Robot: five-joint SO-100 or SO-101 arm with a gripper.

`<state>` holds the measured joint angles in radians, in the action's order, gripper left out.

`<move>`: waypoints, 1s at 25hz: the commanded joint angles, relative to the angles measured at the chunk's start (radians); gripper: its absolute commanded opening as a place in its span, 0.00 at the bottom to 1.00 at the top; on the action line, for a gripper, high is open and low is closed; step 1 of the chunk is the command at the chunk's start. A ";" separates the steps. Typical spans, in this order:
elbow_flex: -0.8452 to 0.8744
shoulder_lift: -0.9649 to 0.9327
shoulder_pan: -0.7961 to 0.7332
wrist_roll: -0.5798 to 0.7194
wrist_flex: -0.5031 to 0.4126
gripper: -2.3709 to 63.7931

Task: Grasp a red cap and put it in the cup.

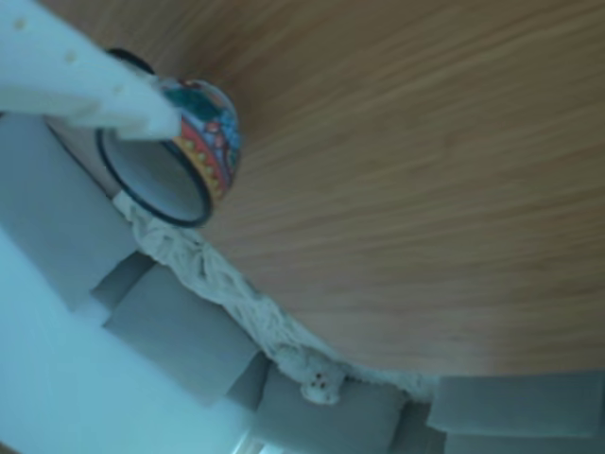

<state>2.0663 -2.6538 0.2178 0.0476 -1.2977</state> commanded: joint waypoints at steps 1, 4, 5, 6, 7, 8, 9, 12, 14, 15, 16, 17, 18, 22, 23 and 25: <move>0.067 -0.012 -0.003 -0.002 0.061 0.84; 0.181 -0.014 -0.003 -0.002 0.144 0.84; 0.219 -0.014 -0.003 -0.002 0.186 0.84; 0.261 -0.014 -0.003 -0.002 0.227 0.84; 0.299 -0.014 -0.003 -0.002 0.264 0.84; 0.337 -0.014 -0.005 -0.002 0.301 0.84; 0.374 -0.014 -0.005 -0.002 0.336 0.84; 0.443 -0.015 -0.005 -0.002 0.393 0.83; 0.463 -0.015 -0.005 -0.002 0.394 0.76; 0.466 -0.015 -0.005 -0.002 0.394 0.69; 0.466 -0.015 -0.005 -0.003 0.394 0.62; 0.466 -0.015 -0.005 -0.003 0.396 0.54; 0.466 -0.015 -0.006 -0.002 0.396 0.46; 0.485 -0.023 -0.029 0.006 0.396 0.15; 0.497 -0.041 -0.038 0.006 0.396 0.11; 0.540 -0.104 -0.044 -0.002 0.396 0.11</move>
<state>2.5955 -2.6998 0.1718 0.0506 -0.9357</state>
